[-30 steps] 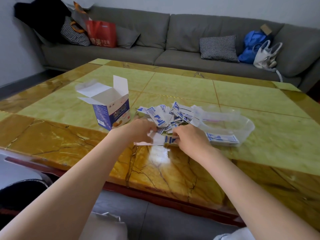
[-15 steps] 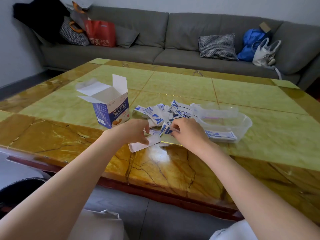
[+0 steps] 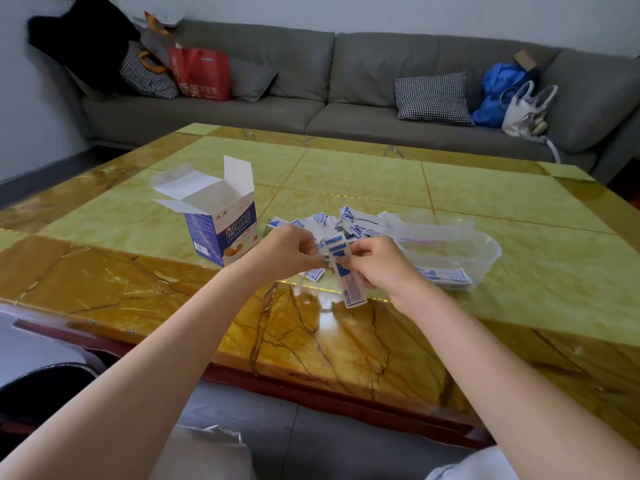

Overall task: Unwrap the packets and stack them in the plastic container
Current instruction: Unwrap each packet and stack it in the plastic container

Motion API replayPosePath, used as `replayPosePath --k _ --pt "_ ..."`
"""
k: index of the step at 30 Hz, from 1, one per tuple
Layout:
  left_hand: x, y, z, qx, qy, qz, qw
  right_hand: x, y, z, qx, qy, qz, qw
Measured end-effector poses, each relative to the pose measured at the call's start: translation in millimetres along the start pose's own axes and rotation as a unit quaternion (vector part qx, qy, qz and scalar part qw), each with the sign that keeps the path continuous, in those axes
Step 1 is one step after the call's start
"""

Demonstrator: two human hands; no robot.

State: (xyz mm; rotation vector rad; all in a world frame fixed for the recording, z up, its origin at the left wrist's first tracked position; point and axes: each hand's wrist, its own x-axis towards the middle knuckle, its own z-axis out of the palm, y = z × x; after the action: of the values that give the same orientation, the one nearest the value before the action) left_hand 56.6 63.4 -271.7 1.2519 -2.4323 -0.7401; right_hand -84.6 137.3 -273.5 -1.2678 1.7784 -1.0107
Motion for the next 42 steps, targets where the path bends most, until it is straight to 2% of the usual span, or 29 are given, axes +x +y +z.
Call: replayPosePath --k 4,8,10,19,21,24,26,29,31,35,37,40,42 --pt "-2.1 2.5 -6.0 -0.147 0.017 -0.031 0.989 -1.9 -2.9 1.3 0.061 0.001 0.019 0.998" --pt "0.2 -1.9 -10.7 -0.229 0.088 -0.090 0.965 -1.4 -3.4 -1.9 0.107 0.018 0.027 0.994" --pt "0.5 -3.0 -11.7 -0.269 0.100 -0.127 0.950 0.1 -2.6 -2.5 0.134 0.014 0.032 0.990" --pt "-0.3 1.5 -8.3 -0.271 0.098 -0.127 0.949 1.0 -3.0 2.9 0.142 -0.040 0.038 0.988" --pt "-0.2 1.4 -8.1 -0.300 0.123 -0.133 0.936 1.0 -2.9 3.3 0.141 -0.052 0.034 0.988" --pt "-0.9 0.3 -9.2 -0.374 0.166 -0.151 0.900 2.1 -2.2 3.6 0.141 -0.063 0.035 0.987" --pt "-2.7 0.0 -9.9 -0.421 0.168 -0.156 0.878 2.7 -1.9 4.3 0.147 -0.069 0.044 0.986" --pt "-6.3 1.9 -9.2 -0.451 0.151 -0.158 0.866 2.5 -4.3 7.2 0.190 -0.087 0.056 0.976" --pt "-8.4 3.8 -6.8 -0.448 0.135 -0.155 0.870 2.8 -6.5 9.9 0.220 -0.079 0.058 0.971" --pt "-14.4 10.4 -2.5 -0.360 0.075 -0.119 0.922 5.6 -5.1 16.1 0.218 0.009 0.044 0.975" --pt "-15.0 10.8 -2.4 -0.327 0.077 -0.108 0.936 5.9 -4.2 19.8 0.215 0.027 0.041 0.975" --pt "-12.2 5.6 -4.8 -0.330 0.109 -0.125 0.929 5.1 -6.4 25.0 0.217 0.026 0.038 0.975" --pt "-11.7 -0.4 -6.3 -0.375 0.123 -0.160 0.905 5.5 -9.4 27.8 0.250 0.020 0.047 0.967"
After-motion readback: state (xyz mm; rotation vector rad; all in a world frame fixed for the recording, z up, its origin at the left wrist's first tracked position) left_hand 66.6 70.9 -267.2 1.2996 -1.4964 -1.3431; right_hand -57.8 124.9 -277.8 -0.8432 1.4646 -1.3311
